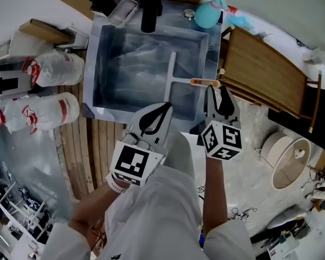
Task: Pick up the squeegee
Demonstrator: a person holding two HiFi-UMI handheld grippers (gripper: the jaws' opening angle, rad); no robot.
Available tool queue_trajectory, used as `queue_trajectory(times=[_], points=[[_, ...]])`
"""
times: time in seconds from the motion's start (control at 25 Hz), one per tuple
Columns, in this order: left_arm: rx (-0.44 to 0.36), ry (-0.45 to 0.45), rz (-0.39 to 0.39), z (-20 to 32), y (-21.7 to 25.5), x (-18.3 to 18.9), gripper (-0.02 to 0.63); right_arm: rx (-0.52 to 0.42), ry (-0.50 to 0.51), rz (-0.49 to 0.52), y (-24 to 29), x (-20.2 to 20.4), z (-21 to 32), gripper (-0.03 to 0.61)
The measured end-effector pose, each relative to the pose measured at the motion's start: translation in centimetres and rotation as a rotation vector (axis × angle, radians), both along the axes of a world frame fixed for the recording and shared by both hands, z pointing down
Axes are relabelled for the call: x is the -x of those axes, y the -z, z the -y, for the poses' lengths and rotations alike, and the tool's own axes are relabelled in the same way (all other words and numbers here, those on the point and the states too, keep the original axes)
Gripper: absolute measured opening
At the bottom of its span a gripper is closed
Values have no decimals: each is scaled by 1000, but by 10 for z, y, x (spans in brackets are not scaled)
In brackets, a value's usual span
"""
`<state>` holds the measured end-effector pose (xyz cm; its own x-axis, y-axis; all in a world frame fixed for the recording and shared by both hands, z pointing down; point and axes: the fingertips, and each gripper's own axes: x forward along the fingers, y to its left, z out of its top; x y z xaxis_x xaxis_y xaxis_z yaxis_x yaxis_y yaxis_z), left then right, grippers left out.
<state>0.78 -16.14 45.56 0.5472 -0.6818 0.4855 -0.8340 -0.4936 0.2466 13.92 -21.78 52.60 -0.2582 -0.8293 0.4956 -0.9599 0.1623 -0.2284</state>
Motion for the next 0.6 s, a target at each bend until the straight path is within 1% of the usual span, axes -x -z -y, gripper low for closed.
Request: queue_trajectory(times=[0.08,0.32,0.6], points=[[9,3,0,2,-8,0,5,21,-36,16,-13,-2,2,146],[37,15,1,10,-30,6,5,67,-128,88,-39,-6,9,149],[58,2,3,11,-47,6,5,113,-184,149,-66,-2,9,149]])
